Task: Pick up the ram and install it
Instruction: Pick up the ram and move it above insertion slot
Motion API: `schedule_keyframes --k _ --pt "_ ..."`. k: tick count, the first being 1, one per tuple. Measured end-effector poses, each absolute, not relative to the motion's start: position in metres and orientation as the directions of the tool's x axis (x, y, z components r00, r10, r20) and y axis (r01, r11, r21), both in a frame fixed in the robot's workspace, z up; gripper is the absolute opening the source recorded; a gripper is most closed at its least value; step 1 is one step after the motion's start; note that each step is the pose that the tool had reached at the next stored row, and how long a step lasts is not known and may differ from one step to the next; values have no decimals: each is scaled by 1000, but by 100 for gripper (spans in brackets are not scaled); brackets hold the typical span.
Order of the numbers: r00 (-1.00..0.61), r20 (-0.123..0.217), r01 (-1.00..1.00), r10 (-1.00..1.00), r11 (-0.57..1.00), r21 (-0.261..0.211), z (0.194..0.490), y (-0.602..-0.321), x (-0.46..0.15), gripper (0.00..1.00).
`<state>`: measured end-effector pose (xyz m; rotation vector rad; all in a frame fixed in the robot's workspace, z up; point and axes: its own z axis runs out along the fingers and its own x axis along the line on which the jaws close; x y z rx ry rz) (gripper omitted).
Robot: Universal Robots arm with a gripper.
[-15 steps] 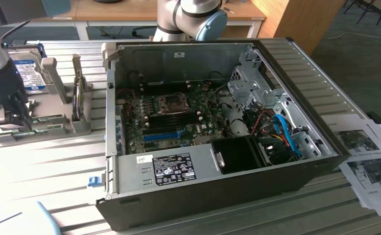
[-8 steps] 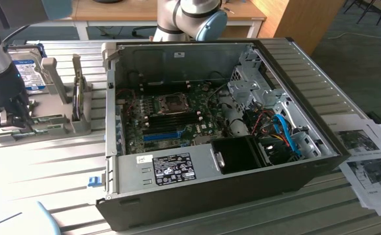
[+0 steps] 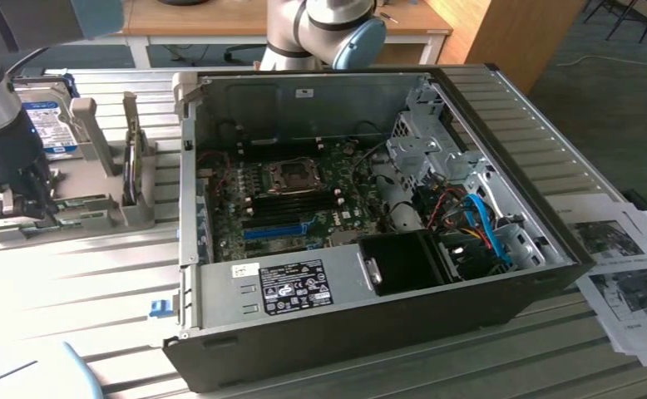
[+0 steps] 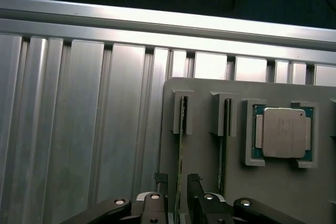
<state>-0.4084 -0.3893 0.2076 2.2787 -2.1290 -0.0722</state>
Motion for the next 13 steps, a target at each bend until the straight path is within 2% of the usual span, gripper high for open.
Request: schedule_keyframes --k 13 --pt "67 -19 -997 -998 -68 48 207 -389 -398 28"
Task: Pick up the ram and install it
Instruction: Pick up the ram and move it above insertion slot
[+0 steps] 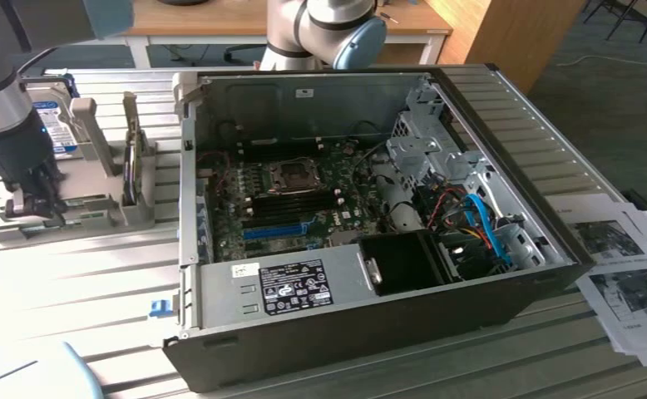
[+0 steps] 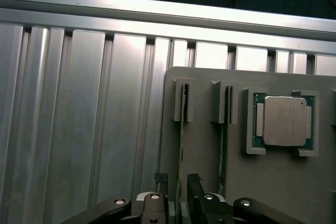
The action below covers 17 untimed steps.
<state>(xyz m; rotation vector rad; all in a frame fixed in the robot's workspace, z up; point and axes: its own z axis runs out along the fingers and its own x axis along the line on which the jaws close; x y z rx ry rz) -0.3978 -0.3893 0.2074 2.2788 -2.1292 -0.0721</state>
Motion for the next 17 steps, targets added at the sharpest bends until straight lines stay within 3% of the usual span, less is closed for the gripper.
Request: schedule_keyframes --k 17 --pt "67 -19 -997 -998 -68 48 203 -389 -393 28"
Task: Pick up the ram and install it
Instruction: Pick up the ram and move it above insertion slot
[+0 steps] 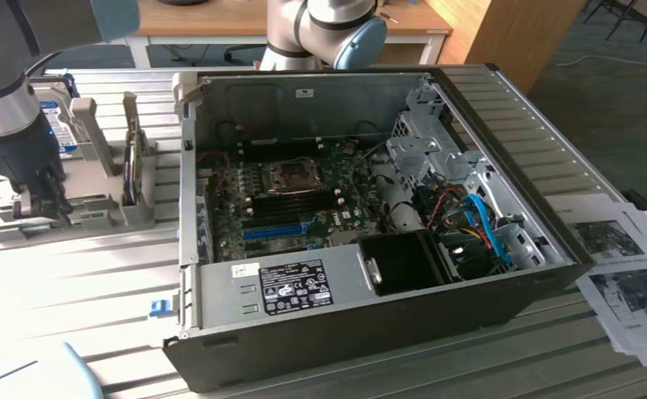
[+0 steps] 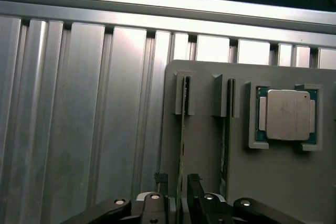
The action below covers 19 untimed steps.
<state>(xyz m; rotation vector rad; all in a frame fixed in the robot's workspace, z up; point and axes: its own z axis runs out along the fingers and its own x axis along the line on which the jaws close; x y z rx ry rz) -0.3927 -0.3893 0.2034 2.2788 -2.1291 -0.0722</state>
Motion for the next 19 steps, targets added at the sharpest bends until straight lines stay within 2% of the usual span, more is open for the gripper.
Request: schedule_keyframes --k 19 --pt "67 -19 -997 -998 -68 48 202 -389 -388 28"
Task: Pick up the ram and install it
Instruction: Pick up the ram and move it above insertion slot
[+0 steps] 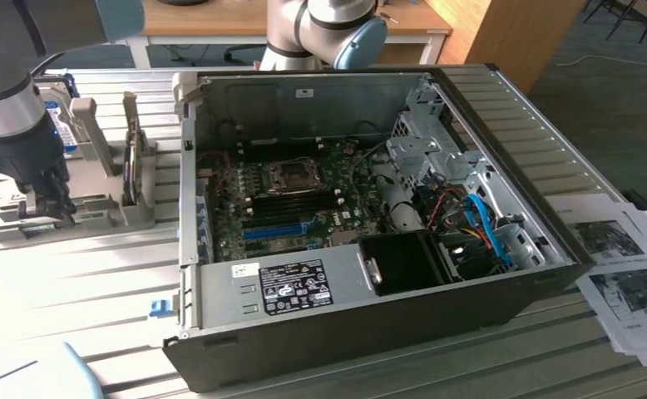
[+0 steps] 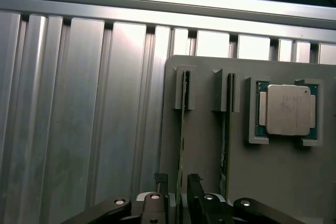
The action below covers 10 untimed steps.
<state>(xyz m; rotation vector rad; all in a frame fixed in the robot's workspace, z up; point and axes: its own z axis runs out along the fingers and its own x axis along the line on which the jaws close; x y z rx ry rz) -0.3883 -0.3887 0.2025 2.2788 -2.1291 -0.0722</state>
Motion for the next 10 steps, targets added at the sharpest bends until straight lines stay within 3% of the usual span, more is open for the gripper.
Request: schedule_keyframes --k 10 --pt "67 -19 -997 -998 -68 48 201 -389 -388 28"
